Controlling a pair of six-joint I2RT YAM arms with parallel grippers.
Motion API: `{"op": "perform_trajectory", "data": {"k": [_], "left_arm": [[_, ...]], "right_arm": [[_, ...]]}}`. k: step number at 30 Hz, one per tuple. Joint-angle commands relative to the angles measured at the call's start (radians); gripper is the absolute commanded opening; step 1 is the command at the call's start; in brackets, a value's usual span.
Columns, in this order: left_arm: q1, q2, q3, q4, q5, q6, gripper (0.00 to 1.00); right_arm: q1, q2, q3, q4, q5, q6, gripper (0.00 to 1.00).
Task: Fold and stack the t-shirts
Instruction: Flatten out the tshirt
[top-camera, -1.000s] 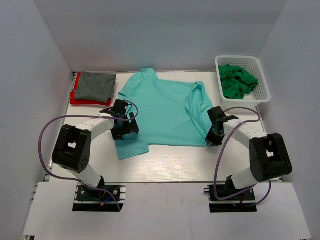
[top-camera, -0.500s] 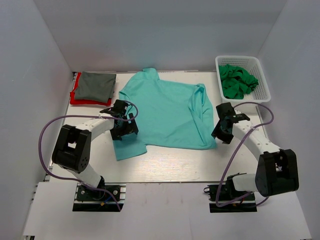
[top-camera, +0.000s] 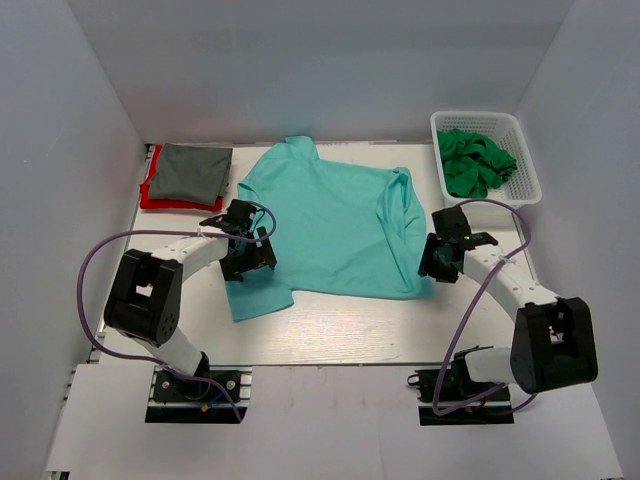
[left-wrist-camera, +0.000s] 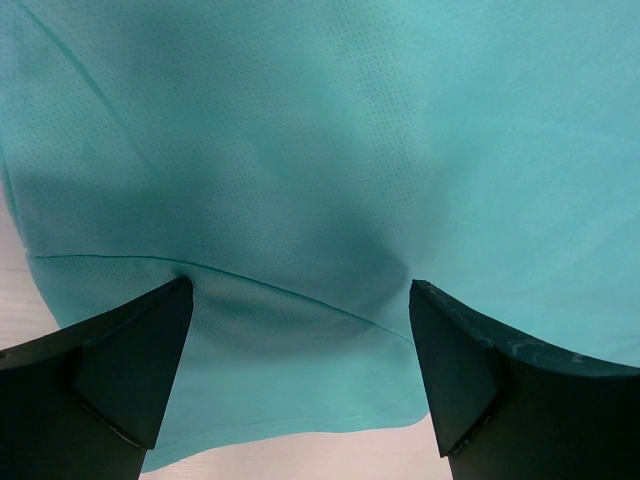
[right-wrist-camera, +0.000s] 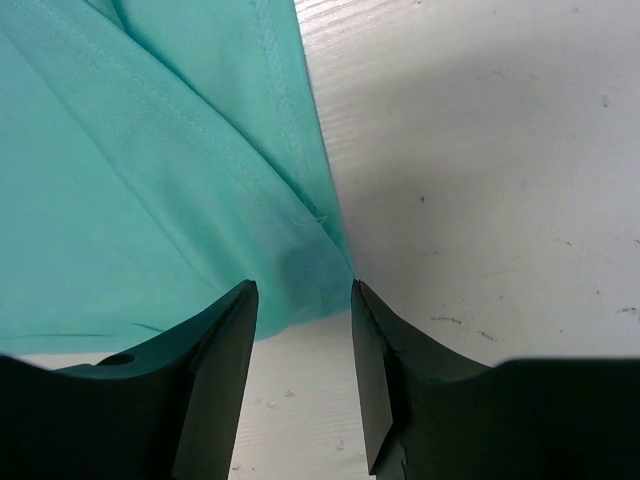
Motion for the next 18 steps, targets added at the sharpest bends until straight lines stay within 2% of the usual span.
{"op": "perform_trajectory", "data": {"k": [1,4,9,13,14,16,17,18], "left_arm": [[0.003,0.009,-0.012,-0.059,-0.018,0.002,1.0],[0.003,0.009,-0.012,-0.059,-0.018,0.002,1.0],[0.003,0.009,-0.012,-0.05,-0.009,-0.007,1.0],[0.003,0.009,-0.012,-0.05,-0.009,-0.007,1.0],[0.003,0.009,-0.012,-0.05,-0.009,-0.007,1.0],[0.003,0.009,-0.012,-0.05,-0.009,-0.007,1.0],[0.003,0.009,-0.021,-0.05,-0.009,-0.007,1.0],[0.003,0.009,-0.021,-0.05,-0.009,-0.007,1.0]], "right_arm": [[0.0,0.03,-0.013,0.061,-0.031,-0.045,0.48],[0.0,0.064,-0.018,0.078,-0.051,-0.062,0.52],[0.003,0.102,-0.016,0.092,-0.112,-0.085,0.52],[0.0,0.113,-0.044,0.07,-0.059,-0.042,0.43],[0.0,0.117,-0.044,0.059,-0.043,-0.033,0.33],[-0.003,0.11,-0.049,0.047,0.011,0.013,0.19],[-0.003,0.107,-0.052,0.017,0.054,0.06,0.0],[-0.006,0.089,-0.058,0.009,0.078,0.083,0.0]]}}
